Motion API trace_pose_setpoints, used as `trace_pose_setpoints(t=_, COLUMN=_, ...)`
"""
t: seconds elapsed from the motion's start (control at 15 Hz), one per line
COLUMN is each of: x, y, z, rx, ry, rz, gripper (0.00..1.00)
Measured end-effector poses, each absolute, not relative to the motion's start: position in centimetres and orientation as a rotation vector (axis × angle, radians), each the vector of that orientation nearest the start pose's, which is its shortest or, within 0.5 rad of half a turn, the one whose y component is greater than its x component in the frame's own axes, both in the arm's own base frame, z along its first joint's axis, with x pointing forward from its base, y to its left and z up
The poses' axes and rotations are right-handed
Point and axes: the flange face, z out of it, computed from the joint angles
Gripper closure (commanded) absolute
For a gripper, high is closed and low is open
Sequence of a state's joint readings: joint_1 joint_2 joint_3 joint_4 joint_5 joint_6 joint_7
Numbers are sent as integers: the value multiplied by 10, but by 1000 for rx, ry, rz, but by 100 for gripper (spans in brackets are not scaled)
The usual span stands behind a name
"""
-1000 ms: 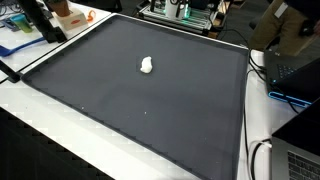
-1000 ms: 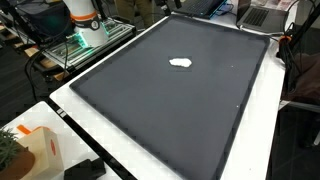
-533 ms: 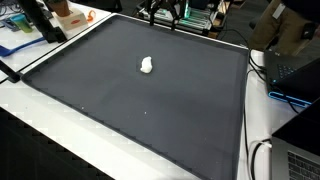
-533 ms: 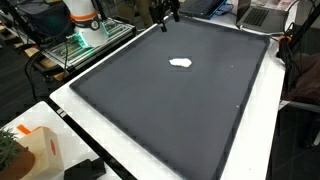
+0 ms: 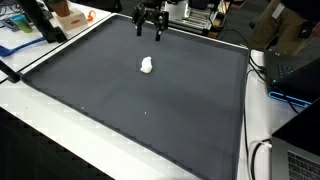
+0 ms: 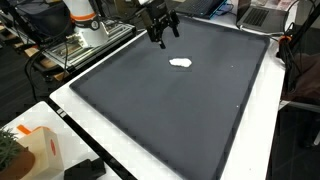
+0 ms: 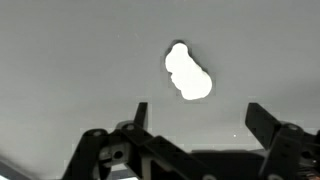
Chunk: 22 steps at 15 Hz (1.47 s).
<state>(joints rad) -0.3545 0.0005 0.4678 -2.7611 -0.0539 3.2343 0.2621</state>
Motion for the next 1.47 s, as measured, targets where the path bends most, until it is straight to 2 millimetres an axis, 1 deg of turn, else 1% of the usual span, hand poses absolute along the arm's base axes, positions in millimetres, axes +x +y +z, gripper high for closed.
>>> trace_pose_setpoints(t=0.13, x=427, y=46, z=263, rx=-2990, ry=101, rz=-699, gripper=0)
trace_pose_setpoints(t=0.2, x=427, y=45, z=260, rx=-2993, ry=81, rz=-697, gripper=0)
trace_pose_setpoints(t=0.47, x=426, y=51, z=251, rx=-2988, ry=49, rz=-686, gripper=0)
trace_pose_setpoints(t=0.6, x=427, y=51, z=252, rx=-2987, ry=50, rz=-691, gripper=0)
trace_pose_setpoints(t=0.93, x=435, y=37, z=258, rx=-2982, ry=98, rz=-736, gripper=0)
trace_pose_setpoints(t=1.07, x=435, y=34, z=259, rx=-2981, ry=105, rz=-743, gripper=0)
trace_pose_setpoints(t=1.2, x=434, y=41, z=256, rx=-2979, ry=83, rz=-733, gripper=0)
trace_pose_setpoints(t=1.47, x=431, y=63, z=249, rx=-2971, ry=10, rz=-705, gripper=0)
